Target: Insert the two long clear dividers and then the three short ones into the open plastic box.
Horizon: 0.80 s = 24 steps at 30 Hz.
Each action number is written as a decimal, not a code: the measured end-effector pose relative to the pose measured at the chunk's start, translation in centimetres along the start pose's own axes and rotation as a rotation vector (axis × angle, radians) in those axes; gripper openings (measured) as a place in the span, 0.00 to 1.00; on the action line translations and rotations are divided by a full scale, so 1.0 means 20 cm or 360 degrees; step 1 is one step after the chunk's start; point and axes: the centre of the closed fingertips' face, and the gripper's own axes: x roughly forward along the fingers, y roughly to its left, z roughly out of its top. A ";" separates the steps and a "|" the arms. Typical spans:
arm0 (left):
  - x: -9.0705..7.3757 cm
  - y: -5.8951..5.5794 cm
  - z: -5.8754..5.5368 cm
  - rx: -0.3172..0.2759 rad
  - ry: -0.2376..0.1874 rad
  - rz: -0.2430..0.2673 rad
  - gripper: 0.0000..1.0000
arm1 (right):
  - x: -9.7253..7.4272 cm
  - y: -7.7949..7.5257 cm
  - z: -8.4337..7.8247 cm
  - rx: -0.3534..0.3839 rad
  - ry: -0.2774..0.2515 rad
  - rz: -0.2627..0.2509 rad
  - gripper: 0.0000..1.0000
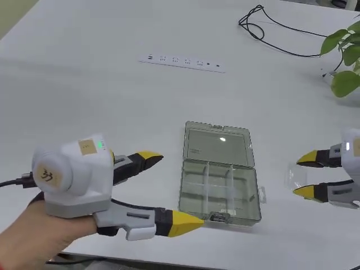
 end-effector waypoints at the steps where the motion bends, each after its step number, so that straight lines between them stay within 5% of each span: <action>1: 0.00 0.00 0.01 -0.0010 -0.0002 0.0006 0.88 | -0.01 0.01 0.04 -0.0019 -0.0010 -0.0009 0.33; 8: 0.05 -0.04 0.11 -0.0094 -0.0076 -0.0018 0.81 | -0.04 0.05 0.22 -0.0137 -0.0044 -0.0076 0.33; 14: 0.09 -0.08 0.19 -0.0306 -0.0152 -0.0061 0.70 | -0.05 0.10 0.34 -0.0230 -0.0048 -0.0136 0.33; 18: 0.13 -0.12 0.18 -0.0479 -0.0104 -0.0118 0.63 | -0.06 0.13 0.41 -0.0272 -0.0057 -0.0169 0.33; 24: 0.17 -0.16 0.19 -0.0579 -0.0106 -0.0163 0.50 | -0.06 0.17 0.50 -0.0324 -0.0073 -0.0199 0.33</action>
